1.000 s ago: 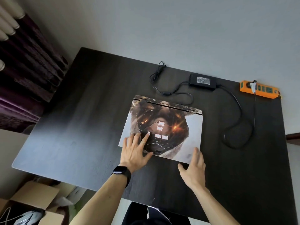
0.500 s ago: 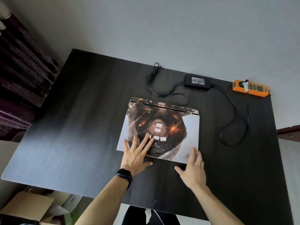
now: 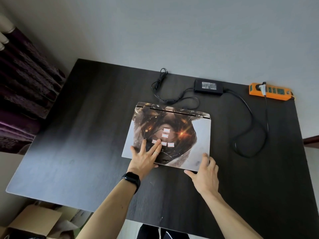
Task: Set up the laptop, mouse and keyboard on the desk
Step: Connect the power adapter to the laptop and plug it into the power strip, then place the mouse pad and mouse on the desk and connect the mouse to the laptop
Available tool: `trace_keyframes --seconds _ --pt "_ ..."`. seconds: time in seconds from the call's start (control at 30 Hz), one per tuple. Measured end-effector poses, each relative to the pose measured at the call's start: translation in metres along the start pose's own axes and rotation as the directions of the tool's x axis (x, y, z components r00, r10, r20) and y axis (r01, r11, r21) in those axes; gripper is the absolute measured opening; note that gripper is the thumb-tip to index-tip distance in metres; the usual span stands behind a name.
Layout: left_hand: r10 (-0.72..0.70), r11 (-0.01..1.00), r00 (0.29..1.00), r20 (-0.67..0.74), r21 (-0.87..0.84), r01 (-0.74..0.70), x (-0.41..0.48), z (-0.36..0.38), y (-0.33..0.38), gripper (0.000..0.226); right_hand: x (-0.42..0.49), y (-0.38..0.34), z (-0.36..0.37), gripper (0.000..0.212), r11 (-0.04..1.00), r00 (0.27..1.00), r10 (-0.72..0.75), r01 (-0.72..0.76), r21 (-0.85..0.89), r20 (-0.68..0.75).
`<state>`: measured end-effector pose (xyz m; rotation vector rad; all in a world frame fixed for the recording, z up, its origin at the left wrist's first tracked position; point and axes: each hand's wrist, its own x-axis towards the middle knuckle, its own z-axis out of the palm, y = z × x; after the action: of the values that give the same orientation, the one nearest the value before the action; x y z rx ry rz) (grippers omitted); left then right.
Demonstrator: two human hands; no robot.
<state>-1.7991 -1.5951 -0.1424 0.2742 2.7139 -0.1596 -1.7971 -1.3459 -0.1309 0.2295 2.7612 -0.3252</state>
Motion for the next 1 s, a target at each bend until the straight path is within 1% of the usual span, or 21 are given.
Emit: trace_keyframes --seconds 0.1,0.17,0.23,0.27,0.33,0.4,0.47,0.53,0.6,0.7,0.73,0.8,0.9,0.93,1.0 --pt "-0.02 0.999 0.998 0.065 -0.04 0.022 -0.012 -0.008 0.012 0.08 -0.004 0.006 -0.005 0.102 0.999 1.0 -0.013 0.014 -0.035 0.026" --pt "-0.033 0.99 0.996 0.087 -0.136 0.045 -0.03 -0.014 0.022 0.075 -0.016 0.007 -0.01 0.096 0.994 0.999 -0.043 0.046 -0.098 0.032" --pt "-0.067 0.949 0.993 0.097 -0.3 0.093 -0.054 -0.022 0.032 0.065 -0.034 0.003 -0.012 0.083 0.981 0.99 -0.138 0.138 -0.138 0.012" --pt "-0.109 0.915 0.991 0.074 -0.383 0.129 -0.07 -0.025 0.034 0.059 -0.045 -0.002 -0.012 0.075 0.967 0.976 -0.216 0.215 -0.135 0.003" --pt "-0.235 0.842 0.972 0.009 -0.497 0.208 -0.103 -0.031 0.033 0.051 -0.066 -0.018 -0.012 0.06 0.923 0.927 -0.375 0.374 -0.096 0.006" --pt "-0.393 0.752 0.919 -0.012 -0.58 0.314 -0.142 -0.031 0.021 0.049 -0.089 -0.047 -0.01 0.052 0.849 0.85 -0.527 0.527 -0.046 0.023" --pt "-0.496 0.696 0.868 -0.023 -0.608 0.382 -0.178 -0.025 0.007 0.05 -0.109 -0.077 -0.006 0.046 0.766 0.765 -0.643 0.642 0.029 0.024" --pt "-0.617 0.608 0.787 -0.01 -0.64 0.469 -0.226 -0.01 -0.009 0.049 -0.135 -0.113 0.001 0.041 0.649 0.648 -0.761 0.757 0.075 0.047" --pt "-0.73 0.501 0.683 0.027 -0.659 0.561 -0.275 0.011 -0.022 0.049 -0.161 -0.149 0.011 0.039 0.556 0.548 -0.831 0.824 0.106 0.094" --pt "-0.845 0.329 0.525 0.102 -0.675 0.661 -0.353 0.046 -0.036 0.048 -0.207 -0.199 0.031 0.036 0.429 0.408 -0.899 0.895 0.121 0.161" --pt "-0.865 0.286 0.486 0.125 -0.673 0.682 -0.375 0.057 -0.04 0.049 -0.219 -0.212 0.038 0.034 0.4 0.375 -0.909 0.908 0.124 0.184" --pt "-0.9 0.185 0.4 0.174 -0.679 0.71 -0.43 0.084 -0.05 0.05 -0.259 -0.244 0.059 0.031 0.32 0.28 -0.926 0.938 0.131 0.254" --pt "-0.915 0.075 0.325 0.238 -0.692 0.718 -0.498 0.123 -0.063 0.051 -0.315 -0.279 0.088 0.031 0.238 0.169 -0.923 0.957 0.167 0.347" --pt "-0.915 0.047 0.31 0.26 -0.692 0.72 -0.52 0.135 -0.068 0.051 -0.336 -0.289 0.098 0.031 0.224 0.145 -0.916 0.958 0.178 0.375" --pt "-0.924 -0.02 0.251 0.288 -0.692 0.721 -0.566 0.165 -0.079 0.051 -0.382 -0.309 0.122 0.033 0.192 0.087 -0.901 0.959 0.21 0.425"
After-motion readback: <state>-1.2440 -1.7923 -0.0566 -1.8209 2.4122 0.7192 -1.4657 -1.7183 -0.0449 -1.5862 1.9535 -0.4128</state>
